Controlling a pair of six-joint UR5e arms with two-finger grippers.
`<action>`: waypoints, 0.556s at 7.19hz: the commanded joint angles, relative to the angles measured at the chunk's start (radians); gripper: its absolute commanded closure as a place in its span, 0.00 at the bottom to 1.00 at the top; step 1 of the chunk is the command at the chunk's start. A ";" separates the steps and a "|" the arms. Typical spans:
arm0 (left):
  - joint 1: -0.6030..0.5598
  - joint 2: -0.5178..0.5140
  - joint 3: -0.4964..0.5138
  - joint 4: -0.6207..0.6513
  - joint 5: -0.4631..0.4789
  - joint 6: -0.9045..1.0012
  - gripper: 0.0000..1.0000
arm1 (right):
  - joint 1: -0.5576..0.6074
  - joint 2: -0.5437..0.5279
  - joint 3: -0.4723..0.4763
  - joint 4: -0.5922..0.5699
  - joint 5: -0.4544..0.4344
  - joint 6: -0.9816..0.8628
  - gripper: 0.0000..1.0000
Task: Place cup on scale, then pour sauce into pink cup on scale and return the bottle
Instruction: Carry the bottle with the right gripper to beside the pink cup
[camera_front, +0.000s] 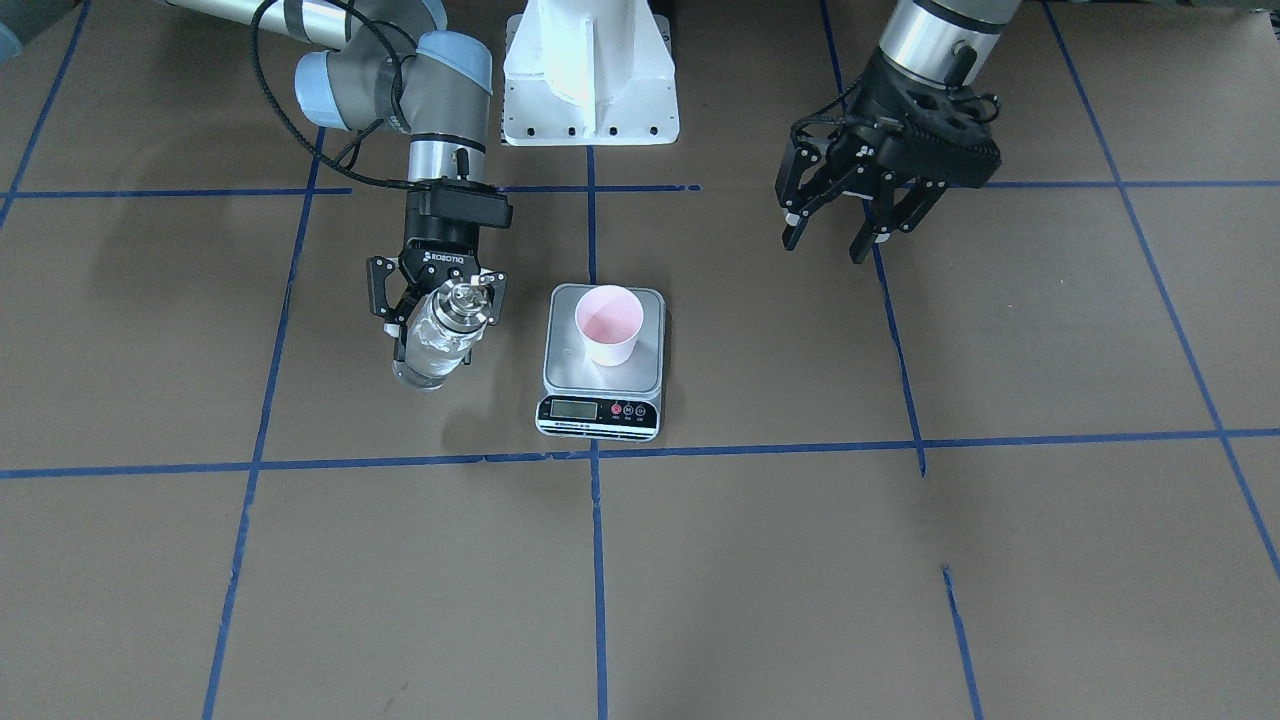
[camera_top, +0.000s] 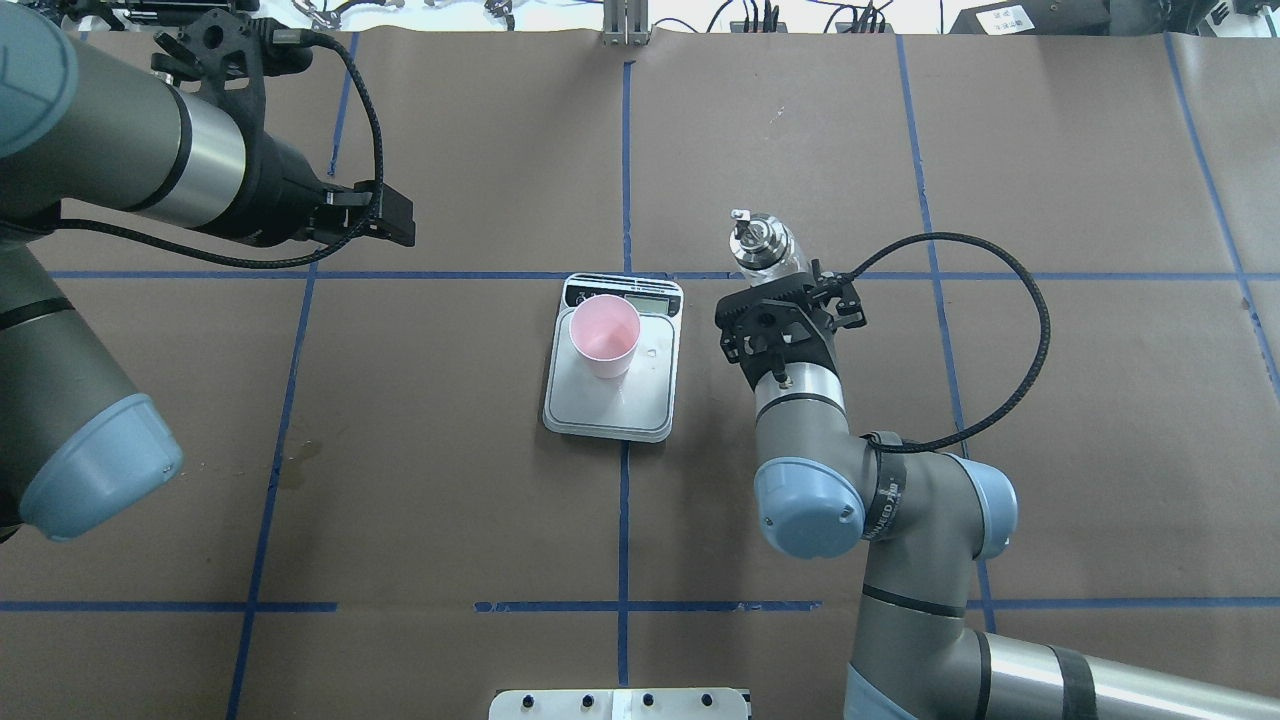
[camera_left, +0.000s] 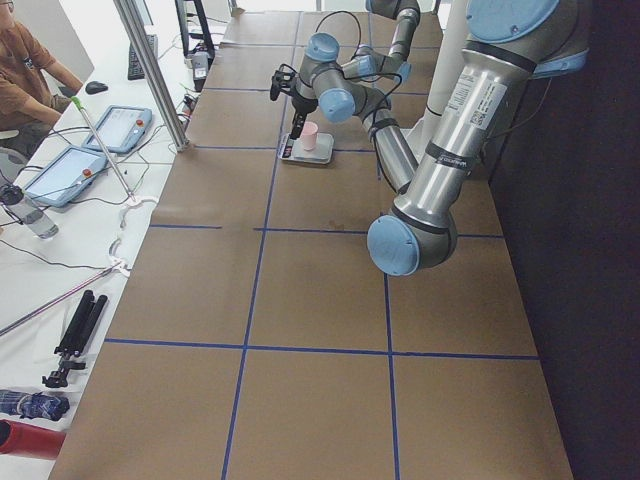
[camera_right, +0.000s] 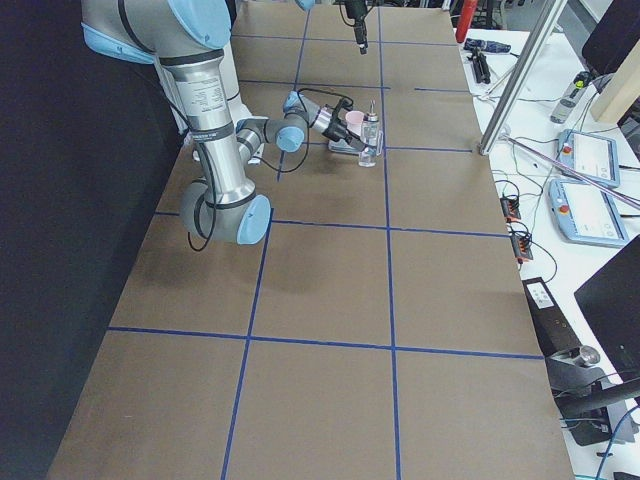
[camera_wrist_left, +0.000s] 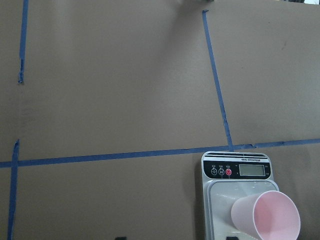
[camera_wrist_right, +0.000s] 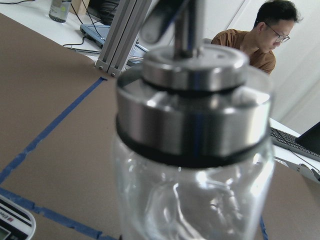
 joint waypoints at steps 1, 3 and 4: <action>-0.012 0.024 -0.005 -0.003 -0.002 0.066 0.27 | -0.008 0.024 0.048 -0.069 0.011 -0.093 1.00; -0.014 0.024 -0.005 -0.003 -0.002 0.068 0.26 | -0.017 0.007 0.044 -0.071 0.013 -0.170 1.00; -0.014 0.025 -0.005 -0.003 -0.004 0.068 0.26 | -0.020 0.008 0.042 -0.089 0.010 -0.255 1.00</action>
